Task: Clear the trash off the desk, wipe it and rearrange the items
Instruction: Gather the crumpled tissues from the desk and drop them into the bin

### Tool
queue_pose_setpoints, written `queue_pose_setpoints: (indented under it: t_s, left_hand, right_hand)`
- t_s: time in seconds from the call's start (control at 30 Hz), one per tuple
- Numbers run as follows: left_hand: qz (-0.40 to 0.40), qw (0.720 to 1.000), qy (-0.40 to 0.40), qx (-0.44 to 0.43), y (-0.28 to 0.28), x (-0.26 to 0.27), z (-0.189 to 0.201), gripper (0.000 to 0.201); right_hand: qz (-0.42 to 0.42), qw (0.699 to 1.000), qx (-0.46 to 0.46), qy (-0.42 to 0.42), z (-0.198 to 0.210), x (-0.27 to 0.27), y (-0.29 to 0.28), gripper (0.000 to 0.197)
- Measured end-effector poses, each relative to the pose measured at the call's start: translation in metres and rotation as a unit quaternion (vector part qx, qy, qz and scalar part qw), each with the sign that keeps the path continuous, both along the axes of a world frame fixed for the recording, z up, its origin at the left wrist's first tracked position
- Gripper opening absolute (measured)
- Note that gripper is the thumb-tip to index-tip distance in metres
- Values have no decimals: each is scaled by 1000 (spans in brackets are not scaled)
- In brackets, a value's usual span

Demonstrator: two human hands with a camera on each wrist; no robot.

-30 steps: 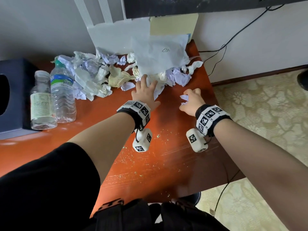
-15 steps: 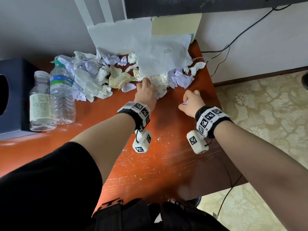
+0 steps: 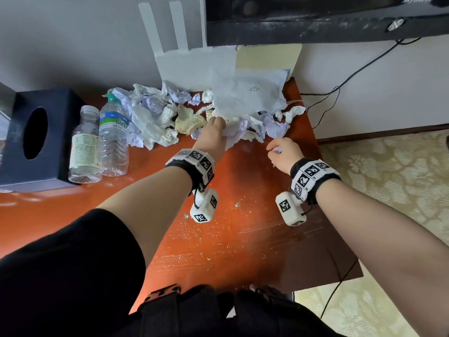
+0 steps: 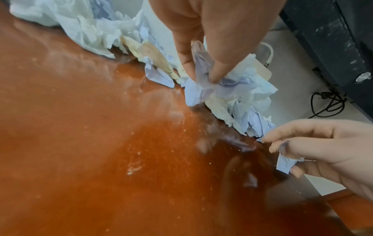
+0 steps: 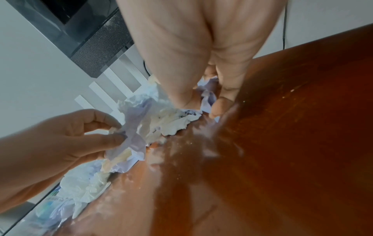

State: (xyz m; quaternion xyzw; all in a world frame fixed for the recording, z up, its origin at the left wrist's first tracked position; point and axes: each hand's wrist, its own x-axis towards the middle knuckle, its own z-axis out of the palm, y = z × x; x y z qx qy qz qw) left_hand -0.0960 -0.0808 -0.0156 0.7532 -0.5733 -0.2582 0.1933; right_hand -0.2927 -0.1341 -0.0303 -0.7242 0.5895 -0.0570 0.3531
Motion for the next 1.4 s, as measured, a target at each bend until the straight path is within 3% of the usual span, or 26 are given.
queue_pose_setpoints:
  t_s: [0.17,0.43,0.63,0.77,0.93,1.07,1.23,1.4]
  left_hand:
    - [12,1000,7,-24,18,8,7,30]
    - [21,996,47,-71,44,21,16,53]
    - [42,989,-6,-143,49,36,12,48]
    - [100,988,-25,-113,42,45,8,50]
    - [97,990,-81,-70,27,50,-6,55]
    - [97,987,-125,-5,14,49,-16,63]
    - [75,980,-174,65,12,45,-22,68]
    - [67,982,-169,59,9,44,-33,73]
  right_hand:
    - [3,1000,4,-17,9,5,6,23]
    - [-62,996,34,-53,11,16,6,27]
    - [-3,1000,-21,-16,15,33,-1,22]
    - [71,996,-52,-2,16,53,5,33]
    - [139,985,-85,58,5,69,6,42]
    - [147,978,-56,133,-5,71,7,50]
    - [146,969,-66,188,-16,72,8,86]
    - [154,965,-79,198,-22,77,7,87]
